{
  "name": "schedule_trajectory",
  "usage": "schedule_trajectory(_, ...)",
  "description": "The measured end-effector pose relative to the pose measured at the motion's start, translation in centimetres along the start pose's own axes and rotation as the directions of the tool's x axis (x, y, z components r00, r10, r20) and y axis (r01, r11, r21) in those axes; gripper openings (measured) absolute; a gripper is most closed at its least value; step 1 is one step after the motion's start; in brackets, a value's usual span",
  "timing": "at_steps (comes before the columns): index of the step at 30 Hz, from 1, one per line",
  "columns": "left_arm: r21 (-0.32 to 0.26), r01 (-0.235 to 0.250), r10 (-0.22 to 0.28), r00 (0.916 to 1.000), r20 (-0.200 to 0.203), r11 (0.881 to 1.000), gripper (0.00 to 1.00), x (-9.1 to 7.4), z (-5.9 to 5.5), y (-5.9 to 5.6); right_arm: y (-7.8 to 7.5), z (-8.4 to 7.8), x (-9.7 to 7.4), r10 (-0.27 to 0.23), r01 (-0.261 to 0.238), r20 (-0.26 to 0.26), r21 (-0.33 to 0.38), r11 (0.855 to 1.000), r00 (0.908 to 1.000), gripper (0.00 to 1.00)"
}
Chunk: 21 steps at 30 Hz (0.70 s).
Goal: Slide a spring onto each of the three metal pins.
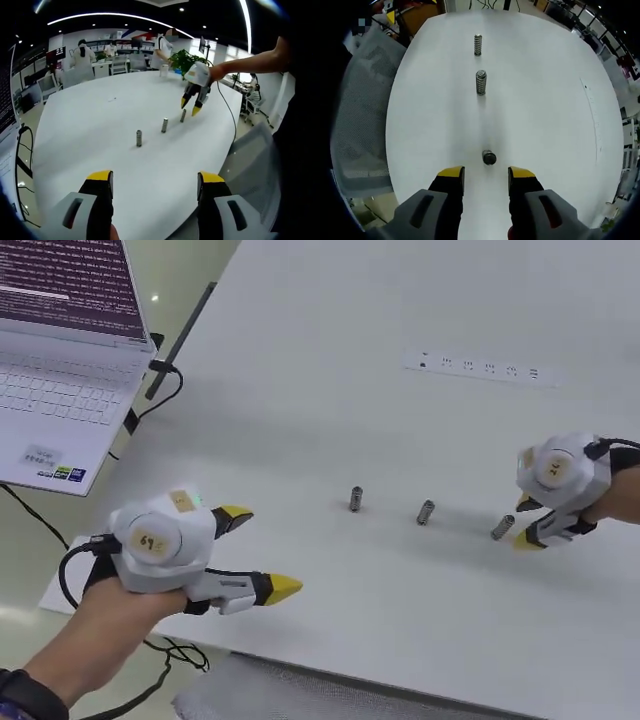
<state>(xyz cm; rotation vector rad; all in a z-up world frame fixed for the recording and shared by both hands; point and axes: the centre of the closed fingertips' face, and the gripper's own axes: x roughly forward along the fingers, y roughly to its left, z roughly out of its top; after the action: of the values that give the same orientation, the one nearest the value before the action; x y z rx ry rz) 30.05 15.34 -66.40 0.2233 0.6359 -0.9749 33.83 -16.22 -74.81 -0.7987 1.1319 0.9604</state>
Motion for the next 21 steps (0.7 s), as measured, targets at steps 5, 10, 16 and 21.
schedule_trajectory(5, 0.002, 0.001, -0.001, 1.0, 0.002, 1.0, 0.64, 0.1, 0.1, 0.0, 0.2, -0.5, -0.6, -0.035, 0.027, 0.072, 0.107, 0.994, 0.9968, 0.34)
schedule_trajectory(10, 0.004, -0.002, 0.002, 1.0, 0.008, 1.0, 0.64, 0.2, 0.4, 0.0, 0.4, -0.8, -1.1, -0.069, 0.039, 0.139, 0.203, 0.978, 0.988, 0.35)
schedule_trajectory(16, 0.005, -0.003, 0.003, 0.9999, 0.01, 1.0, 0.64, 0.4, 0.6, 0.1, 0.9, -0.9, -1.9, -0.114, 0.03, 0.243, 0.323, 0.946, 0.9633, 0.37)
schedule_trajectory(21, 0.006, 0.001, -0.001, 0.9999, 0.013, 1.0, 0.64, 0.6, 0.9, 0.0, 1.2, -0.8, -2.8, -0.156, 0.017, 0.317, 0.399, 0.917, 0.9354, 0.39)
